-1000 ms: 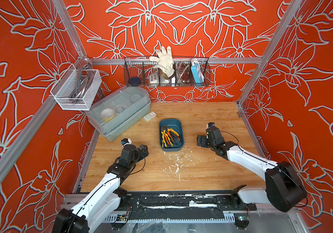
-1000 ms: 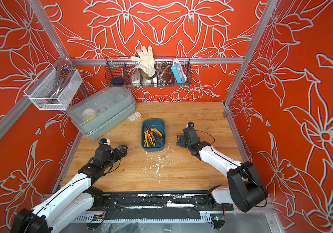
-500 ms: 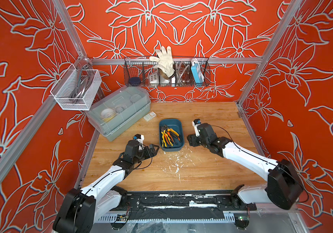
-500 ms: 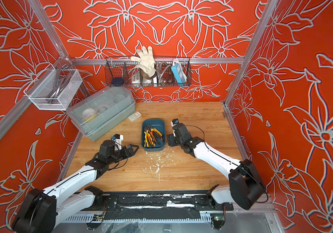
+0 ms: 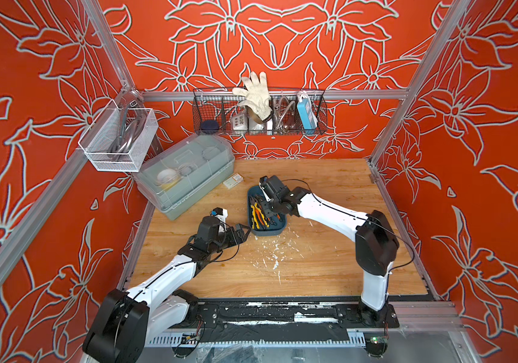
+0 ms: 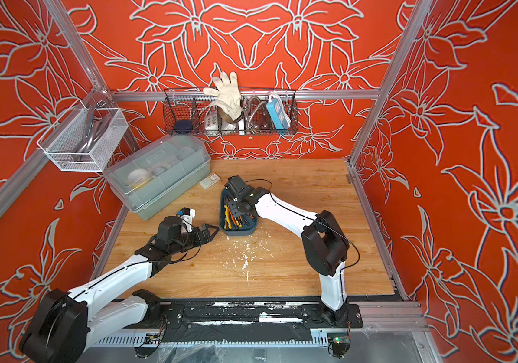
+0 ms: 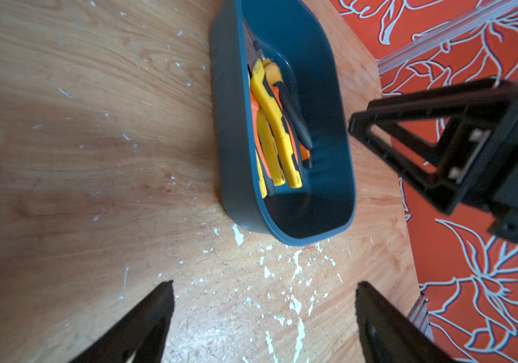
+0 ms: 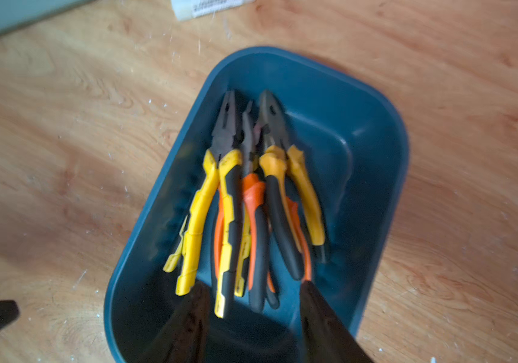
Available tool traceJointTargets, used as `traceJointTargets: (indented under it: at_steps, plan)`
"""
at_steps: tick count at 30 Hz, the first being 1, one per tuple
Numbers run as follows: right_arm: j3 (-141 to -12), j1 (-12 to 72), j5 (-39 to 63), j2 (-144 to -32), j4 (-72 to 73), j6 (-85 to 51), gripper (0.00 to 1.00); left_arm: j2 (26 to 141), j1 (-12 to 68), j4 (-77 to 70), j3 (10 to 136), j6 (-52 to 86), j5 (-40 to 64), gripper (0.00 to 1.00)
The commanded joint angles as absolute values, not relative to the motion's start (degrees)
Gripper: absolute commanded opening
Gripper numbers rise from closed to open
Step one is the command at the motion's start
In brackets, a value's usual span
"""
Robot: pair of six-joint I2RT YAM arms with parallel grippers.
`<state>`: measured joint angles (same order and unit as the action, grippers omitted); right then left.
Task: Take the pliers out of the storage box
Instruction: Pick up the pliers from the storage box.
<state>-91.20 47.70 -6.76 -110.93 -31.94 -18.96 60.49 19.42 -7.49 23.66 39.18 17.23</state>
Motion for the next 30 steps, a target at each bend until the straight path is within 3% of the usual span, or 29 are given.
traceJointTargets:
  at_steps: [1, 4, 6, 19, 22, 30]
  plan:
    - [-95.2, 49.3, -10.9, -113.7, -38.9, -17.5, 0.50, 60.1, 19.6, -4.0, 24.9, 40.7, 12.9, 0.90]
    - [-95.8, 49.5, -11.3, -115.6, -38.7, -17.2, 0.49, 59.9, 19.6, -3.9, 24.4, 43.4, 11.3, 0.90]
    - [-95.8, 49.5, -10.5, -116.5, -37.9, -16.8, 0.43, 59.8, 19.6, -3.7, 24.3, 43.4, 11.5, 0.90]
    - [-99.4, 49.9, -10.7, -122.4, -38.9, -16.1, 0.41, 58.3, 19.6, -3.5, 23.9, 43.6, 10.5, 0.90]
    - [-100.8, 50.2, -12.4, -124.0, -39.7, -16.2, 0.35, 58.1, 19.6, -3.5, 23.8, 43.6, 10.5, 0.90]
    - [-105.7, 51.8, -20.5, -129.2, -43.0, -16.6, 0.32, 57.4, 19.6, -3.3, 23.8, 43.3, 10.2, 0.90]
